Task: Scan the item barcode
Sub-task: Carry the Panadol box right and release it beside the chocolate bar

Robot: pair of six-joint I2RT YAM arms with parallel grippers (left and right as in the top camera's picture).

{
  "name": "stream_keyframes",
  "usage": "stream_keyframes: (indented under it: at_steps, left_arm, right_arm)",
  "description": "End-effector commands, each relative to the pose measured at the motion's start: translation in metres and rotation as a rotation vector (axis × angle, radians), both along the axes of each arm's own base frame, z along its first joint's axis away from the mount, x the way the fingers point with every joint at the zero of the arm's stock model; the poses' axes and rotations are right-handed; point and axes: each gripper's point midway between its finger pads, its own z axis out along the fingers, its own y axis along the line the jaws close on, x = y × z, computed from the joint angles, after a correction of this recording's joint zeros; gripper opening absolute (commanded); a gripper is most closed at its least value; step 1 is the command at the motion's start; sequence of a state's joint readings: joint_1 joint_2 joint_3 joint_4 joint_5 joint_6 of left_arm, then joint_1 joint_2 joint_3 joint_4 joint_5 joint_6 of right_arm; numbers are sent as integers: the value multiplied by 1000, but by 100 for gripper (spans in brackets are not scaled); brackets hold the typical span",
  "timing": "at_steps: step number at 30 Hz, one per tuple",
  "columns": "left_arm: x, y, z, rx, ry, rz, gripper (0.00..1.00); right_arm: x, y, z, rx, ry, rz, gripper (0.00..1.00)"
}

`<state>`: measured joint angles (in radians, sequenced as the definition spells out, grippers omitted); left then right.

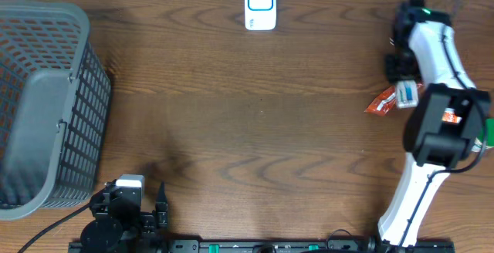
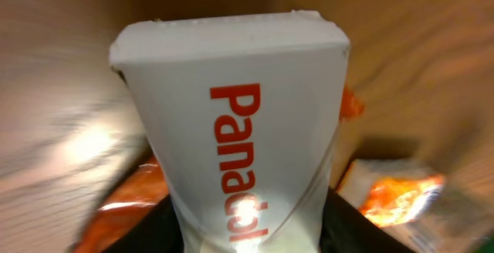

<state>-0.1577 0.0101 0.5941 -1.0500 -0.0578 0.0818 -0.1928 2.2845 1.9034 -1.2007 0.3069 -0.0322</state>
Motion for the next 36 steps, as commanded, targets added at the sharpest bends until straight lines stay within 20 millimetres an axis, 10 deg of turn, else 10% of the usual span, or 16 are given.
stream_keyframes:
  at_steps: [1,6,9,19,25,36]
  left_arm:
    - [0,0,0,-3,-4,3,93]
    - [0,0,0,-3,-4,3,93]
    - [0,0,0,-3,-4,3,93]
    - [0,0,0,-3,-4,3,93]
    - [0,0,0,-3,-4,3,93]
    - [0,0,0,-3,-4,3,93]
  right_arm:
    - [-15,-7,-16,118,-8,-126,59]
    - [-27,-35,-7,175,-46,-253,97]
    - [-20,-33,22,267,-149,-281,99]
    - [-13,15,227,441,-717,-141,99]
    - [-70,70,347,547,-1010,-30,99]
    - [-200,145,460,668,-1365,3,99]
